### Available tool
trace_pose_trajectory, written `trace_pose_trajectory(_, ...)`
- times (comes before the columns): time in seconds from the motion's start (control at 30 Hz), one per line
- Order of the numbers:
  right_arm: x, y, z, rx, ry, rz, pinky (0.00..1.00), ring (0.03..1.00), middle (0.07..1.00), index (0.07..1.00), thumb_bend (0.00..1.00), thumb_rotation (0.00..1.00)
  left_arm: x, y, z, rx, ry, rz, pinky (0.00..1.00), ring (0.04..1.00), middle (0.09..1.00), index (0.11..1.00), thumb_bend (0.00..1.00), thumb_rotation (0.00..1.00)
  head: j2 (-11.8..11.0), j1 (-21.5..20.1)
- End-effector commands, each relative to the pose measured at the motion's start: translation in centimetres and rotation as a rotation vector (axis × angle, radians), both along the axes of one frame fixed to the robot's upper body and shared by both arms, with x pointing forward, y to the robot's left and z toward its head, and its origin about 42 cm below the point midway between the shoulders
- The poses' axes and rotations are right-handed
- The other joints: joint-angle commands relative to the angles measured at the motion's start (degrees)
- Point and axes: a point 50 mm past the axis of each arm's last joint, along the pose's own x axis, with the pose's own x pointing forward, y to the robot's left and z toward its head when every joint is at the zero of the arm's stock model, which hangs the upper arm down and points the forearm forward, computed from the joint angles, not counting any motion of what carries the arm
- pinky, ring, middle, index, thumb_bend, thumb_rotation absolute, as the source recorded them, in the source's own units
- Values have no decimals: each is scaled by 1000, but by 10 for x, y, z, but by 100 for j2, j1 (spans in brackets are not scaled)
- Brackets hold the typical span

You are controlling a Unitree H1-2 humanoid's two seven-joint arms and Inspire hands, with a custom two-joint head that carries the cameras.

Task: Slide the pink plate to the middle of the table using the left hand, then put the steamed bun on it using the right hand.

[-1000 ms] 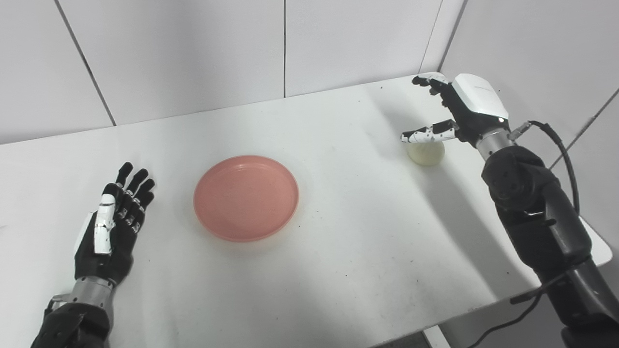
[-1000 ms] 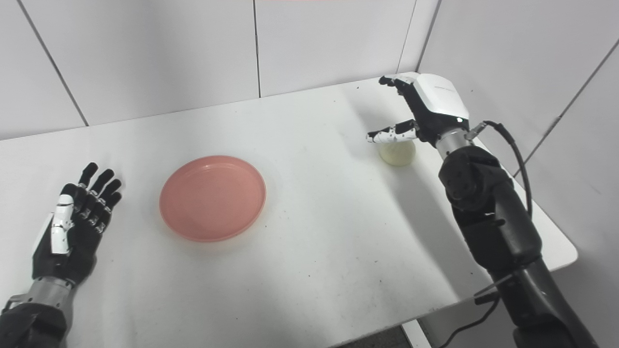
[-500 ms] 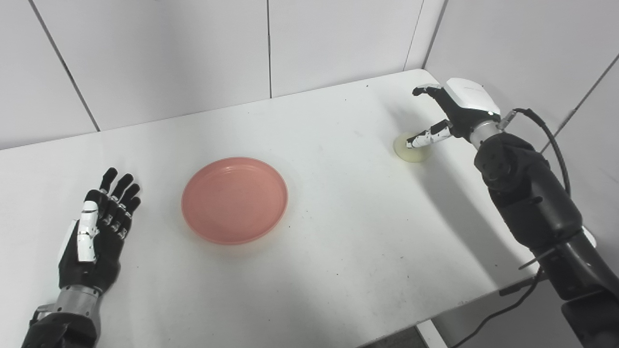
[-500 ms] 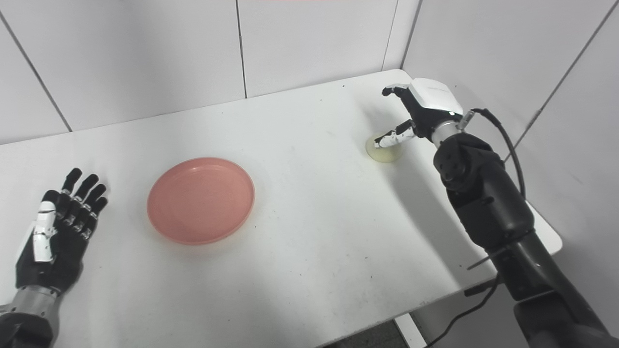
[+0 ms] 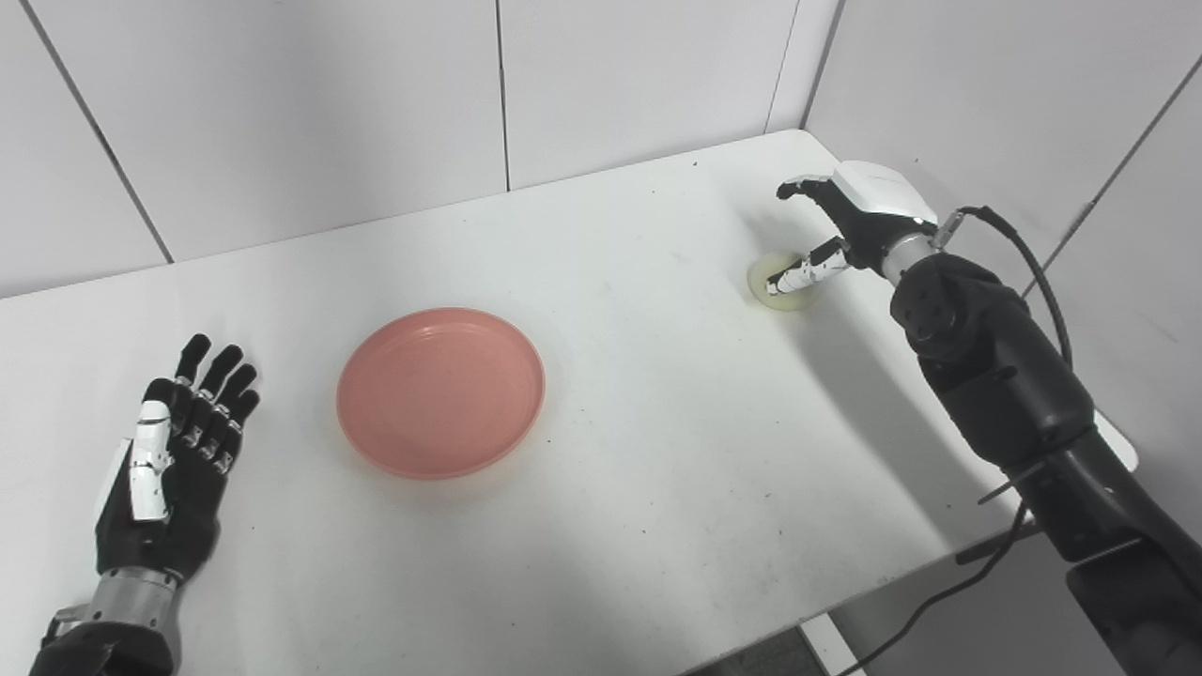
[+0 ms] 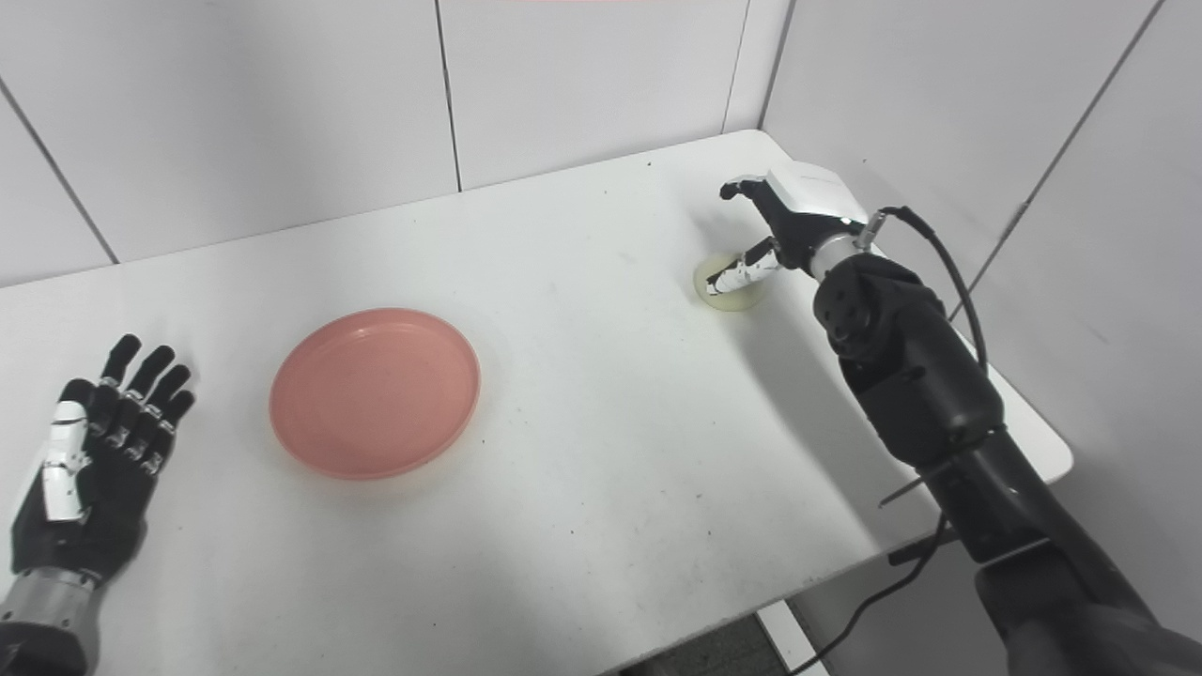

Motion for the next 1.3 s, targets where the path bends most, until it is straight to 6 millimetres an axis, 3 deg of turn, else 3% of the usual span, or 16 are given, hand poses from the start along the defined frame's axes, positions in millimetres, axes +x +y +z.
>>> trace_pose_trajectory(0.0,8,-3,24,-14,-65,-18,712,837,855,798,858,252,-24,27,-39,27,143,45,1000,968,967,977,436,1000,13,7)
trace_pose_trajectory(0.47,21,2,16,-24,49,-25,752,864,877,804,825,233,-25,28,-35,34,136,40,1000,965,964,974,450,1000,103,29)
trace_pose_trajectory(0.77,27,1,9,-28,80,-29,695,806,850,807,817,246,-26,29,-33,34,136,40,1000,967,963,975,453,1000,154,28)
trace_pose_trajectory(1.07,31,-4,6,-19,107,-55,722,815,858,817,815,243,-27,30,-33,36,139,38,1000,970,964,979,460,1000,190,36)
trace_pose_trajectory(1.27,32,-6,4,10,94,-64,681,764,828,812,808,215,-28,32,-33,39,136,34,1000,968,965,979,463,1000,216,44)
